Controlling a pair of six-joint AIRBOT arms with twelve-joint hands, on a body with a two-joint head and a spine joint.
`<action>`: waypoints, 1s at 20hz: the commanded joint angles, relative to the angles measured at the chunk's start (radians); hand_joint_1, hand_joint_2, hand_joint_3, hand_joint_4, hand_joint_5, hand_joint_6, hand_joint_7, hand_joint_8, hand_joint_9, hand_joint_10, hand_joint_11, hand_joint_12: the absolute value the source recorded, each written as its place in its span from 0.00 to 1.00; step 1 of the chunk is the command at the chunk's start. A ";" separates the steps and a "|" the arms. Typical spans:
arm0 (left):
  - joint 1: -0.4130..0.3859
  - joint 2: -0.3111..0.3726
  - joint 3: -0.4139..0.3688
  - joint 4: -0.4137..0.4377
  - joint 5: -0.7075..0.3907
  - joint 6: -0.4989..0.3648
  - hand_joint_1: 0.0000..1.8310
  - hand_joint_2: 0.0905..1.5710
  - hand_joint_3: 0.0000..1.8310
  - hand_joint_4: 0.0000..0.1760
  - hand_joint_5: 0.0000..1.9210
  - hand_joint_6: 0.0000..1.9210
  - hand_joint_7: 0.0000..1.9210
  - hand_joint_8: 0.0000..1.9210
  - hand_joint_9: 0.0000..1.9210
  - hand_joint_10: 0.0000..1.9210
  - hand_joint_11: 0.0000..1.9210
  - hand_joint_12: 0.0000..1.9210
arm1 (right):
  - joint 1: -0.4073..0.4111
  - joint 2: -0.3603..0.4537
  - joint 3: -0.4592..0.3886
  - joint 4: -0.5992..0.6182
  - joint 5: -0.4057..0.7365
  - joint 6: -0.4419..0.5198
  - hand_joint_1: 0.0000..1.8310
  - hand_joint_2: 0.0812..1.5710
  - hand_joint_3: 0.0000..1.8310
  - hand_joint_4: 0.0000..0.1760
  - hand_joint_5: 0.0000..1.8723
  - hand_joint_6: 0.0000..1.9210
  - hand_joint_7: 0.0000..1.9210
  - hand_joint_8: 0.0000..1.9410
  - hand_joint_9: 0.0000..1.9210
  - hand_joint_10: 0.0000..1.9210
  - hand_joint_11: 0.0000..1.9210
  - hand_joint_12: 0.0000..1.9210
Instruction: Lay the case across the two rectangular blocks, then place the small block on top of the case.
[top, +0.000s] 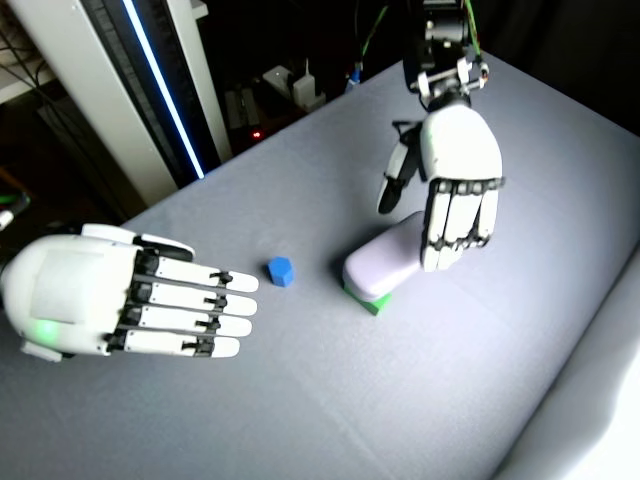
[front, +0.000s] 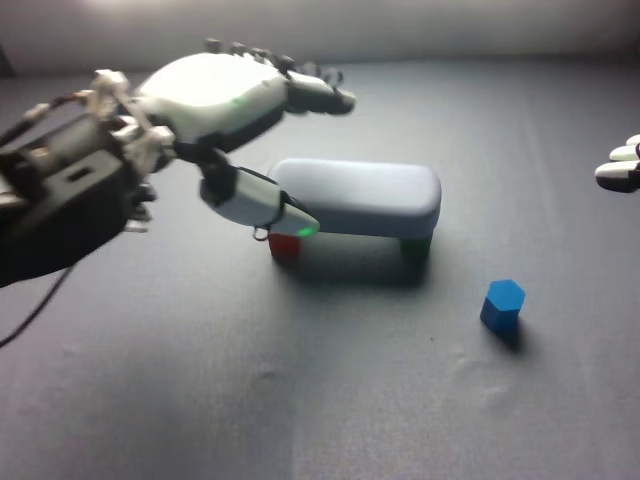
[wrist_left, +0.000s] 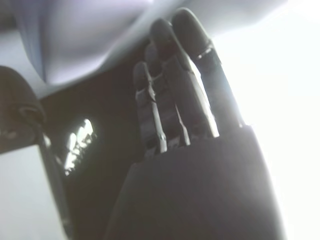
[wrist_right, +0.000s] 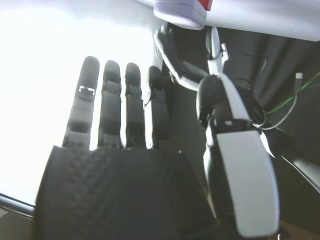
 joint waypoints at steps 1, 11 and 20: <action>0.014 0.034 -0.030 -0.021 -0.230 -0.001 0.53 0.51 0.00 0.00 0.25 0.00 0.26 0.00 0.27 0.00 0.09 0.55 | 0.016 0.003 0.004 0.017 0.117 0.011 0.37 0.82 0.00 0.00 0.22 0.00 0.17 0.00 0.15 0.00 0.00 0.40; 0.337 0.287 -0.286 -0.157 -0.747 -0.021 0.46 0.57 0.00 0.00 0.20 0.00 0.17 0.00 0.14 0.01 0.00 0.41 | 0.242 -0.091 0.078 -0.263 -0.129 0.094 0.38 0.71 0.00 0.23 0.22 0.00 0.18 0.00 0.20 0.00 0.00 0.56; 0.399 0.284 -0.299 -0.215 -0.851 -0.038 0.49 0.55 0.00 0.00 0.20 0.00 0.19 0.00 0.17 0.01 0.00 0.44 | 0.370 -0.184 0.146 -0.505 -0.316 0.188 0.40 0.70 0.00 0.15 0.21 0.00 0.19 0.00 0.26 0.01 0.08 0.65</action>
